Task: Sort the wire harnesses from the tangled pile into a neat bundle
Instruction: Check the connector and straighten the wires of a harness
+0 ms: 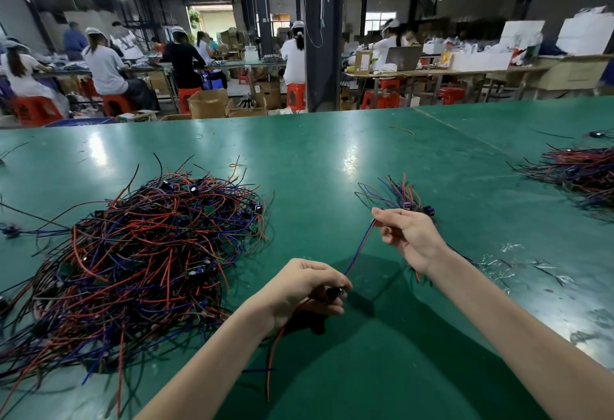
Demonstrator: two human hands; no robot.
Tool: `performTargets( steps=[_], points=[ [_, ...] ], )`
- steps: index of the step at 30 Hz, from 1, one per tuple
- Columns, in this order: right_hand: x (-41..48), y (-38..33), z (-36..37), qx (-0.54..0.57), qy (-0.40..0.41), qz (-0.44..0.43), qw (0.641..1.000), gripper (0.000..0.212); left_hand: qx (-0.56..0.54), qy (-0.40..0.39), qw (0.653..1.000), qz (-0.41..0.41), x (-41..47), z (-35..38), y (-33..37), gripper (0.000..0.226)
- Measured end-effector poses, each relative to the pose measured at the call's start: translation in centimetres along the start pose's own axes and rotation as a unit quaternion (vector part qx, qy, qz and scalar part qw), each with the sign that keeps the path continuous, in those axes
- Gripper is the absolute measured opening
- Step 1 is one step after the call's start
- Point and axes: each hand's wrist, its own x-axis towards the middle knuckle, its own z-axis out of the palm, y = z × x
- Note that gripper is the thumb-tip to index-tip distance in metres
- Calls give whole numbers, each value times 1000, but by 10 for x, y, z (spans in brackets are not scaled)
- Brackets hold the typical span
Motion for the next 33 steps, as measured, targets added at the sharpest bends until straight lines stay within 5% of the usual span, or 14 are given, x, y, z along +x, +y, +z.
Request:
performTargets(
  steps=[7, 14, 19, 24, 26, 30, 33],
  points=[
    [1, -3, -5, 87, 24, 93, 992, 19, -10, 10, 1000, 2, 1, -3, 0, 24],
    [5, 11, -8, -126, 47, -154, 979, 17, -19, 5, 1000, -9, 2, -2, 0, 23],
    [8, 20, -16, -337, 50, -282, 897, 20, -17, 21, 1000, -5, 3, -2, 0, 26],
    [6, 19, -12, -473, 52, -476, 740, 21, -8, 29, 1000, 2, 1, -4, 1, 27],
    [4, 17, -10, -453, 64, -449, 767, 21, -12, 28, 1000, 5, 0, -4, 2, 27],
    [1, 6, -5, -185, 77, -192, 961, 22, -18, 22, 999, 14, -1, -4, 3, 25],
    [-3, 1, -2, -24, 73, -65, 995, 23, -8, 4, 1000, 23, -2, -2, 2, 24]
  ],
)
